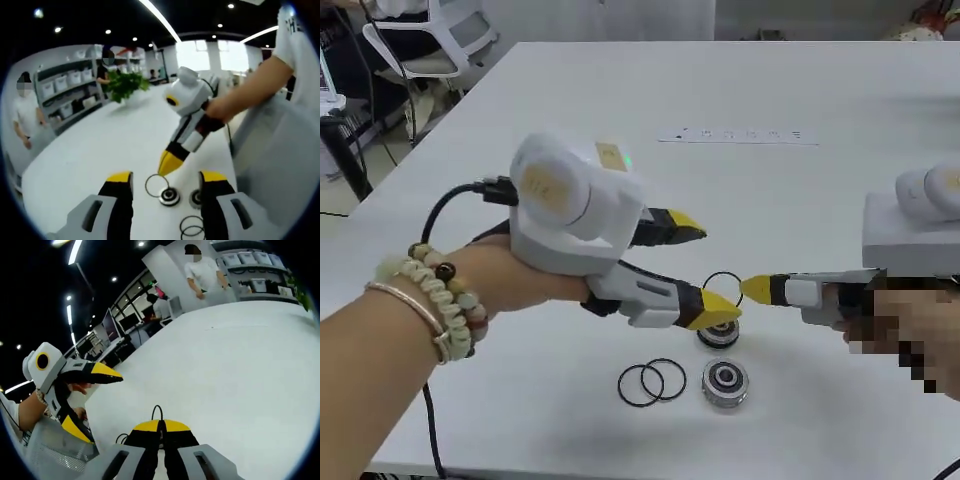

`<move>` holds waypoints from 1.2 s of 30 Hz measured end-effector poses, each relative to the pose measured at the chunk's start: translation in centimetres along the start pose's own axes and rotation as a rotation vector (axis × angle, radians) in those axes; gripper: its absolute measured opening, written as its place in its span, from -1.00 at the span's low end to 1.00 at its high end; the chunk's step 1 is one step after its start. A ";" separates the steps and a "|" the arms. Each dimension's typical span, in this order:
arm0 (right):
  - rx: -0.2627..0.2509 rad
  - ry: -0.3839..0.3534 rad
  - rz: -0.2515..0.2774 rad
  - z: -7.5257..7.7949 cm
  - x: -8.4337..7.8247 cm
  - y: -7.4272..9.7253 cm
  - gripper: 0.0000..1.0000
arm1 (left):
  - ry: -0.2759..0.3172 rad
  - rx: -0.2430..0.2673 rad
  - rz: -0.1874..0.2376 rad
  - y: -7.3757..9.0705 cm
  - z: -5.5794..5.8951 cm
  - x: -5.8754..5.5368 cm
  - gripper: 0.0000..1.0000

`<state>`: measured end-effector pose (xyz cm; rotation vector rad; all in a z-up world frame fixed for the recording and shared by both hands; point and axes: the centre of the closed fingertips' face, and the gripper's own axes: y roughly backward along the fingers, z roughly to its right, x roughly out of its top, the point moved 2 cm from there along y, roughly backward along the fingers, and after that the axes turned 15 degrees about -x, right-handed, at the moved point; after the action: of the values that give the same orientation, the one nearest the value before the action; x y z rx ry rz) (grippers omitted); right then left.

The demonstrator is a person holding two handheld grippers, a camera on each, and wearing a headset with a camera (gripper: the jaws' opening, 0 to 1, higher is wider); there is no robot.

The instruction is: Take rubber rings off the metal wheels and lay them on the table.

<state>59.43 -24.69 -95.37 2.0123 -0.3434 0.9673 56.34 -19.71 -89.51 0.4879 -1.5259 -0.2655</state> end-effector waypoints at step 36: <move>0.108 -0.047 0.080 -2.5 2.2 1.7 -1.00 | 0.162 0.263 0.065 11.7 5.6 -3.9 0.60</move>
<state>58.68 -23.43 -91.90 2.1365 -0.4081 1.0079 49.01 -8.39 -87.70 0.6502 -1.4210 0.0268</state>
